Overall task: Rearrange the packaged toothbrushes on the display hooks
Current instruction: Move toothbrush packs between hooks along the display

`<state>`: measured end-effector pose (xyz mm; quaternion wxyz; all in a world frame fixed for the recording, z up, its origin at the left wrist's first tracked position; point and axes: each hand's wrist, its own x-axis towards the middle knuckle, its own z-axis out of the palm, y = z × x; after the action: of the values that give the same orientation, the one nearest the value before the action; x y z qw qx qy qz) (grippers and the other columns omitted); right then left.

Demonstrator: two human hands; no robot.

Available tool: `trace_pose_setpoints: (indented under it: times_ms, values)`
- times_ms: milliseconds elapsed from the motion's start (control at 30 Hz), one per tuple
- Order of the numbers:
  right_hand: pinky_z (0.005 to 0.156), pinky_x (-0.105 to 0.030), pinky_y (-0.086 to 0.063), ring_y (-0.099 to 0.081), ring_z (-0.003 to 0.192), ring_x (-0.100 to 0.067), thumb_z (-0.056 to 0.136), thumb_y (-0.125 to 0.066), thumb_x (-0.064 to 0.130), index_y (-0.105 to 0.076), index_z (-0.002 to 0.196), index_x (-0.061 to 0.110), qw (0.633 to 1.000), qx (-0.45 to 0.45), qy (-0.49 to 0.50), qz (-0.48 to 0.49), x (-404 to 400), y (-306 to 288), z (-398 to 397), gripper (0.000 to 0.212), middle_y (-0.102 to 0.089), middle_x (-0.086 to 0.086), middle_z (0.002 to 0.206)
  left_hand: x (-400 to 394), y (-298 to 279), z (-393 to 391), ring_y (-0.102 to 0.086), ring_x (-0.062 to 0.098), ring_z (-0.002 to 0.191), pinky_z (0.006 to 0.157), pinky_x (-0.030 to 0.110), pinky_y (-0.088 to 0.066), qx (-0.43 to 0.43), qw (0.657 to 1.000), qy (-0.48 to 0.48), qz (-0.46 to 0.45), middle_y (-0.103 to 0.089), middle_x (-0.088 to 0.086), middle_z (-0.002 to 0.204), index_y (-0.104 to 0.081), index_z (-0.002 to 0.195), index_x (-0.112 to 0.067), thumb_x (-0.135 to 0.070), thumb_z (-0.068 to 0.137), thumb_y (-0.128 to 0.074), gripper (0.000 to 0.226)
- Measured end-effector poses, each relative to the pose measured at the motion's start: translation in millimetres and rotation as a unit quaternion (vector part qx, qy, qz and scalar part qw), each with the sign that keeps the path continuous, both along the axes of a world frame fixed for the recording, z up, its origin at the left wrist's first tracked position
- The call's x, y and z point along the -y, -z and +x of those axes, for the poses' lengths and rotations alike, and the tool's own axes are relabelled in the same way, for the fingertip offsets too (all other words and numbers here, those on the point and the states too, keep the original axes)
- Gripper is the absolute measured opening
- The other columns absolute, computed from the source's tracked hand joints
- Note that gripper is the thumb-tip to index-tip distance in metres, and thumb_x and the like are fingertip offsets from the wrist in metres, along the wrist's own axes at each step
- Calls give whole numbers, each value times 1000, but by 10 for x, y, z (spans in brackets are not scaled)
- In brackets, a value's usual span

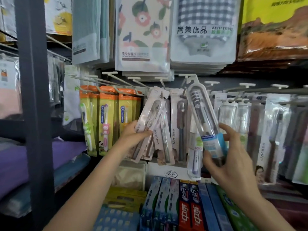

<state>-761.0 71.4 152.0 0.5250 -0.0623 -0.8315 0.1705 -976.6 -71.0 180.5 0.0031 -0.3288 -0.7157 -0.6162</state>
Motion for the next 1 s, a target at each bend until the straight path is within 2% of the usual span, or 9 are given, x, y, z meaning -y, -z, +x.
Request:
trace_pose_setpoints:
  times_ms: [100, 267, 367, 433, 567, 733, 833, 933, 1000]
  values:
    - [60, -3, -43, -54, 81, 12, 81, -67, 15, -32, 135, 17, 1000, -12, -15, -17, 15, 20, -20, 64, -46, 3, 102, -22, -31, 40, -59, 17, 103, 95, 40, -46, 3, 1000, 2, -25, -61, 2, 116, -48, 119, -16, -19, 77, -73, 49]
    - [59, -6, -44, -54, 84, 5, 80, -66, 14, -25, 126, 37, 999, -15, -37, -22, -32, 54, 76, 66, -42, 22, 98, -231, -73, 161, -48, 11, 104, 87, 28, -38, 7, 1000, 5, 1, -50, -8, 115, -33, 132, -19, -28, 78, -72, 67]
    - [60, -8, -45, -54, 82, 5, 80, -66, 18, -21, 125, 42, 999, -8, -29, -14, -117, 93, 158, 68, -42, 24, 101, -414, -147, 211, -48, 12, 103, 90, 29, -38, 3, 998, -37, 50, -51, -7, 109, -36, 131, -14, -27, 82, -69, 61]
    - [60, -8, -46, -53, 85, 6, 79, -65, 22, -21, 126, 43, 1000, -3, -23, -10, -164, 100, 211, 67, -41, 25, 103, -532, -174, 234, -53, 17, 108, 94, 33, -41, 0, 994, -77, 80, -56, 0, 119, -41, 129, -8, -25, 83, -67, 56]
    - [55, -11, -48, -56, 84, 7, 79, -64, 25, -19, 122, 52, 999, 10, -30, -7, -215, 100, 301, 68, -42, 26, 103, -598, -156, 290, -51, 15, 97, 83, 25, -37, 15, 980, -119, 157, -55, 2, 113, -43, 124, -7, -20, 81, -70, 52]
    - [59, -5, -44, -55, 86, 7, 78, -67, 19, -24, 124, 43, 999, 8, -35, -1, -254, 129, 292, 67, -43, 26, 102, -569, -193, 367, -52, 9, 85, 77, 19, -39, 22, 975, -117, 186, -51, -3, 104, -39, 119, -13, -16, 80, -70, 50]
    - [62, -3, -43, -53, 89, 8, 78, -67, 17, -26, 126, 37, 999, 2, -35, 5, -258, 129, 259, 67, -43, 25, 99, -542, -235, 419, -55, 16, 99, 88, 29, -42, 92, 971, -85, 205, -55, -3, 108, -46, 122, -13, -16, 83, -67, 44]
    - [61, -6, -45, -54, 85, 5, 78, -66, 18, -25, 126, 40, 999, -1, -42, -1, -259, 131, 247, 67, -43, 25, 98, -511, -208, 414, -62, 21, 99, 95, 43, -46, 151, 962, -37, 225, -67, 2, 103, -62, 100, -17, -16, 84, -65, 16]
    - [61, -7, -45, -54, 85, 5, 79, -66, 20, -24, 127, 40, 999, -2, -43, -3, -270, 128, 244, 67, -43, 26, 100, -498, -192, 416, -62, 24, 98, 95, 46, -45, 171, 956, -33, 234, -69, 4, 101, -63, 93, -19, -17, 83, -67, 12]
